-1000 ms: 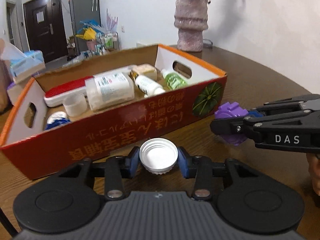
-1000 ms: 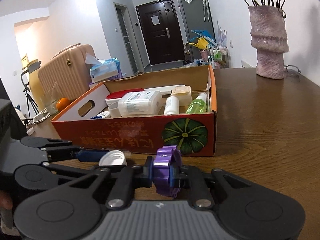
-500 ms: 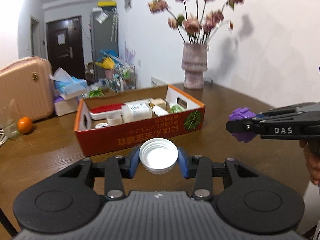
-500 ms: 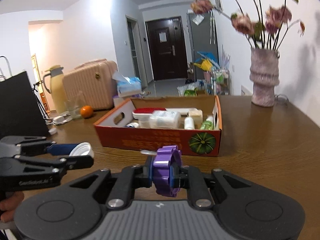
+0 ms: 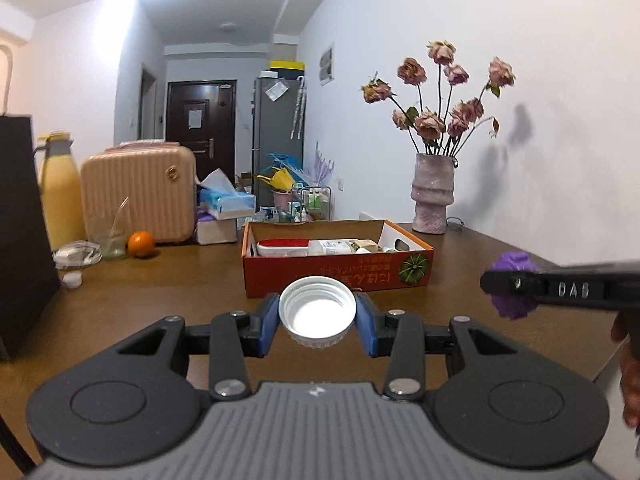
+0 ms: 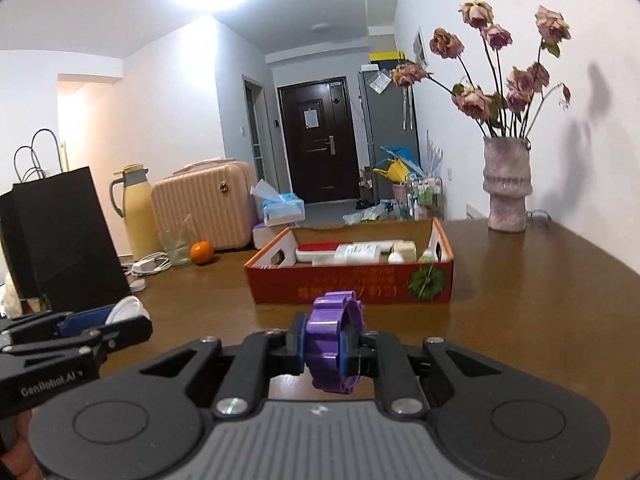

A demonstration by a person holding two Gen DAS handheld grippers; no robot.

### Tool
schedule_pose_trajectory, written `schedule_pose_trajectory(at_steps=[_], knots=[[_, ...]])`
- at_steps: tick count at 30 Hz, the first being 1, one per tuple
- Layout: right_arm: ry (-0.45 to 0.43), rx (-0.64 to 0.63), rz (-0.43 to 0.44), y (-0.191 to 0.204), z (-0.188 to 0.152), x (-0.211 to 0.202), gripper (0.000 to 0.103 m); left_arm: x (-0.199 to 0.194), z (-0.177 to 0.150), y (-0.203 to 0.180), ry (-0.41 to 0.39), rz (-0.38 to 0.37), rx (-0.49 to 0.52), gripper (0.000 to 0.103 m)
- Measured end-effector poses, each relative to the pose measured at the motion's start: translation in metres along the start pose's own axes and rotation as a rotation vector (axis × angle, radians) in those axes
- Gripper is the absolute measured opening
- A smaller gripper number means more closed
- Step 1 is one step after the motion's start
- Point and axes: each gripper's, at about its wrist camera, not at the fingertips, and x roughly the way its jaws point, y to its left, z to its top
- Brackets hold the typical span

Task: Organize rigid objects
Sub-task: 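Carry both caps into the box with both tools and release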

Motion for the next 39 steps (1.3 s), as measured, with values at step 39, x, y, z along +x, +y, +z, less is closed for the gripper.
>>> schedule_pose_trajectory(at_steps=[39], knots=[[0.046, 0.01, 0.01, -0.011, -0.006, 0.043, 0.015, 0.078, 0.014, 0.004, 0.064, -0.011, 0.003, 0.041]])
